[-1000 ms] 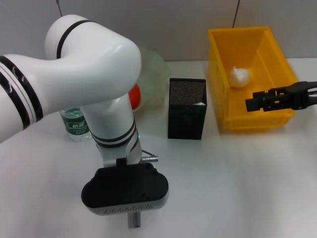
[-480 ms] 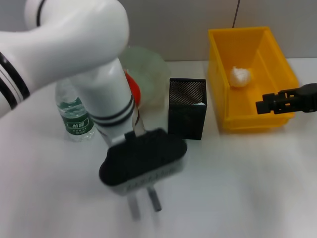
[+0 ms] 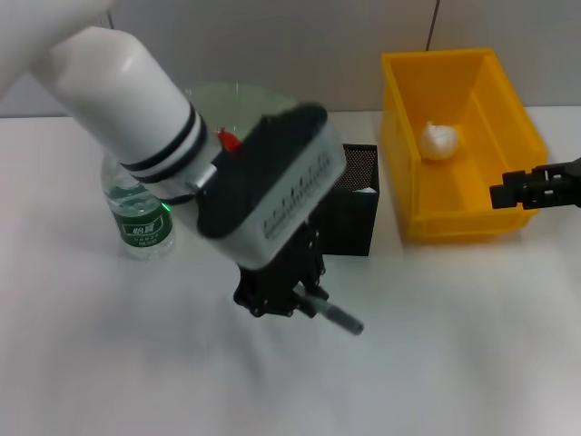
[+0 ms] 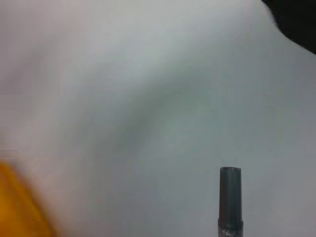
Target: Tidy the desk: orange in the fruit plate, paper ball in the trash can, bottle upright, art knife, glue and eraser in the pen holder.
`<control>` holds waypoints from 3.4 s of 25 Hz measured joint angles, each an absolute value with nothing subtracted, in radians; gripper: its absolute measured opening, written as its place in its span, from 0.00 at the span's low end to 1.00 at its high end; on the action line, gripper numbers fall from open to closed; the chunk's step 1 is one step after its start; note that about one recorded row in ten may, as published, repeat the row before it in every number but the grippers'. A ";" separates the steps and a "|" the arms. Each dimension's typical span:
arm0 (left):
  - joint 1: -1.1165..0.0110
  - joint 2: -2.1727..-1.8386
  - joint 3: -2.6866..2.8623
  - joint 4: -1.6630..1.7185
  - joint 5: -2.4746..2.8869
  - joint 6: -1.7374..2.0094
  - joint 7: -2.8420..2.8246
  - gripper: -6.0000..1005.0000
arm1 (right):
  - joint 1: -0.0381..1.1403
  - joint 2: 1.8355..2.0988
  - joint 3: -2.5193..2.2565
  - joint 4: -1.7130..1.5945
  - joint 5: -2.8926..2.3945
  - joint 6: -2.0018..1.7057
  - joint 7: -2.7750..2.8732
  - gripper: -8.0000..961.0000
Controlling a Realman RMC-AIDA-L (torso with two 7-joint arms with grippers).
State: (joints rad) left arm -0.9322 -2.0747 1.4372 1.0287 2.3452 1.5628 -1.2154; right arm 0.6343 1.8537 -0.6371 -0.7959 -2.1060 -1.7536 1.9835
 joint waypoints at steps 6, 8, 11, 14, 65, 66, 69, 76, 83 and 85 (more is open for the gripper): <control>-0.907 -2.072 1.321 1.010 2.275 1.562 -1.372 0.15 | 0.633 1.858 -0.639 -0.802 -2.111 -1.751 1.960 0.72; -0.906 -2.071 1.273 0.990 2.255 1.565 -1.445 0.15 | 0.633 1.856 -0.644 -0.799 -2.114 -1.750 1.944 0.72; -0.905 -2.071 1.222 0.970 2.234 1.575 -1.544 0.15 | 0.633 1.854 -0.648 -0.799 -2.115 -1.749 1.920 0.72; -0.900 -2.071 1.198 0.965 2.211 1.586 -1.607 0.15 | 0.629 1.855 -0.648 -0.806 -2.115 -1.752 1.886 0.72; -0.795 -2.051 1.071 0.974 1.856 1.785 -2.323 0.15 | 0.452 2.005 -0.574 -0.648 -1.730 -1.738 1.066 0.72; -0.794 -2.053 1.044 0.969 1.852 1.782 -2.322 0.15 | 0.451 2.006 -0.574 -0.648 -1.730 -1.738 1.064 0.72; -0.787 -2.066 0.966 0.945 1.833 1.778 -2.320 0.15 | 0.443 2.018 -0.575 -0.644 -1.731 -1.740 1.019 0.72; -0.690 -2.069 0.943 0.856 1.564 1.729 -2.206 0.15 | 0.424 2.052 -0.562 -0.596 -1.696 -1.746 0.862 0.72; -0.622 -2.069 0.941 0.658 1.366 1.718 -1.965 0.15 | 0.425 2.062 -0.561 -0.539 -1.687 -1.749 0.837 0.72; -0.619 -2.069 0.943 0.602 1.340 1.721 -1.905 0.15 | 0.428 2.064 -0.561 -0.512 -1.687 -1.749 0.819 0.72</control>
State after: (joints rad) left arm -0.6186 -2.0694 0.9434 0.6023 1.3401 1.7212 -1.9046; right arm 0.4279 2.0637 -0.5614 -0.5121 -1.6873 -1.7489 0.8191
